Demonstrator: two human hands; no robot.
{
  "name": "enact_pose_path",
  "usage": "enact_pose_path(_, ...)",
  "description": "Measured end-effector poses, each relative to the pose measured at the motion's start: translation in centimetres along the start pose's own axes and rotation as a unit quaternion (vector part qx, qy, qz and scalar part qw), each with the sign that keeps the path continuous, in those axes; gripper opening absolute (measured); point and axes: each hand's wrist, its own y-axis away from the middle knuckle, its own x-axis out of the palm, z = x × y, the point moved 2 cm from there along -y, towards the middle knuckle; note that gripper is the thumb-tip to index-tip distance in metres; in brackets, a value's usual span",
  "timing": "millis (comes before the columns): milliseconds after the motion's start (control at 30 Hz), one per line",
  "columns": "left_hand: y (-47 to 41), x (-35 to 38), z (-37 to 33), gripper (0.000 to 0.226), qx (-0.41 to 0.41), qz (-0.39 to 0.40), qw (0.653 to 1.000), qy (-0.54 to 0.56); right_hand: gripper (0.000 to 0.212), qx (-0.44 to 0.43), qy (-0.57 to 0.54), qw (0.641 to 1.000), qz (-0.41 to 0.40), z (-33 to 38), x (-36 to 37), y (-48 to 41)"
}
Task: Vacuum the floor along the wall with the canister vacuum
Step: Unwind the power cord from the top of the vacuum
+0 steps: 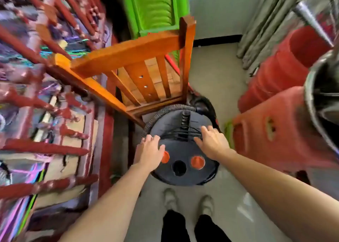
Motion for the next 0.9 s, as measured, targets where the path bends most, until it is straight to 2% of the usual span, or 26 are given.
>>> enact_pose_path(133, -5.2, 4.0, 0.7, 0.043, 0.013, -0.027, 0.999, 0.014, 0.062, 0.044, -0.047, 0.997, -0.042, 0.9, 4.7, -2.8)
enact_pose_path(200, -6.5, 6.2, 0.7, 0.041, 0.031, -0.042, 0.998, 0.031, 0.06, 0.063, -0.059, 0.991, -0.101, 1.1, 6.6, -3.2)
enact_pose_path(267, -7.0, 7.5, 0.9, 0.038, 0.058, -0.109, 0.992, 0.041, 0.056, 0.073, -0.062, 0.98, -0.176, 0.9, 7.6, -3.4)
enact_pose_path(367, -7.1, 8.5, 1.6, 0.044, 0.057, -0.173, 0.98, 0.082, 0.055, 0.077, -0.058, 0.975, -0.202, 1.0, 8.2, -3.8)
enact_pose_path(567, -6.9, 8.7, 1.7, 0.043, 0.073, -0.168, 0.978, 0.098, 0.047, 0.096, -0.069, 0.962, -0.245, 1.0, 8.6, -3.4)
enact_pose_path(900, -2.3, 10.8, 3.2, 0.039, 0.093, -0.194, 0.972, 0.098, 0.052, 0.098, -0.065, 0.943, -0.311, 1.7, 11.9, 1.3)
